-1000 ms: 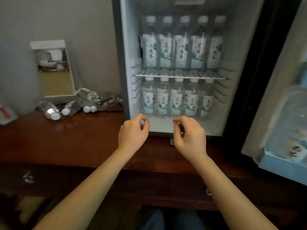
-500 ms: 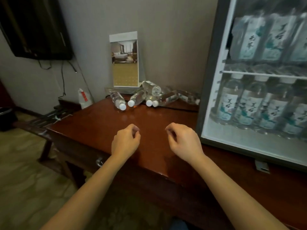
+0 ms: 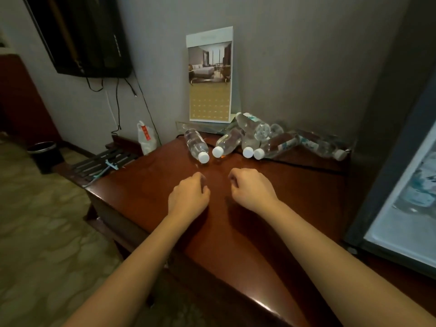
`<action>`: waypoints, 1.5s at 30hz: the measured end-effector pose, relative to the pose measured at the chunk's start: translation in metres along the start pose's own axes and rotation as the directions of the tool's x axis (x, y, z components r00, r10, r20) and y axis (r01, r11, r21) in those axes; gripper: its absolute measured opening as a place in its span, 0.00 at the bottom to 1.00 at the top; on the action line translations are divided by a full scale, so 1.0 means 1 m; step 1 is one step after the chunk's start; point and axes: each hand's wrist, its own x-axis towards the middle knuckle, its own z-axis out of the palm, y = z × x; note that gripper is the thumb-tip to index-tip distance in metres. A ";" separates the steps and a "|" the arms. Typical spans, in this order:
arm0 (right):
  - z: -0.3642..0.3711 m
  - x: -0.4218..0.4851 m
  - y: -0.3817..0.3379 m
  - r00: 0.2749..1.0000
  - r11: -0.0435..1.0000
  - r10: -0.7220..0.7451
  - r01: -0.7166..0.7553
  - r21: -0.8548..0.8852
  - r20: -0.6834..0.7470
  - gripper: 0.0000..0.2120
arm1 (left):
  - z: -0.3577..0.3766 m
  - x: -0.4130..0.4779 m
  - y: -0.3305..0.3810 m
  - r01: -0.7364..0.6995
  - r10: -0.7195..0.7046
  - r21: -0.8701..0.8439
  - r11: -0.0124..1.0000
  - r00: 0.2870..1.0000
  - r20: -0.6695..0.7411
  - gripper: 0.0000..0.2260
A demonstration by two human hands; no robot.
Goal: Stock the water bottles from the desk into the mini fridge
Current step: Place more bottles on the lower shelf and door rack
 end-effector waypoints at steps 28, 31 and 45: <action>0.047 0.075 0.022 0.983 0.996 -0.058 0.069 -0.057 0.172 0.26 | 0.049 0.106 -0.008 0.039 -0.041 -0.041 0.998 0.997 -0.063 0.20; 0.045 0.077 0.024 0.983 0.996 -0.056 0.066 -0.052 0.175 0.27 | 0.050 0.109 -0.010 0.054 -0.057 -0.048 0.997 0.996 -0.069 0.19; 0.049 0.076 0.023 0.992 0.992 -0.057 0.069 -0.104 0.114 0.24 | 0.047 0.105 -0.008 0.068 -0.075 -0.064 0.996 0.991 -0.114 0.22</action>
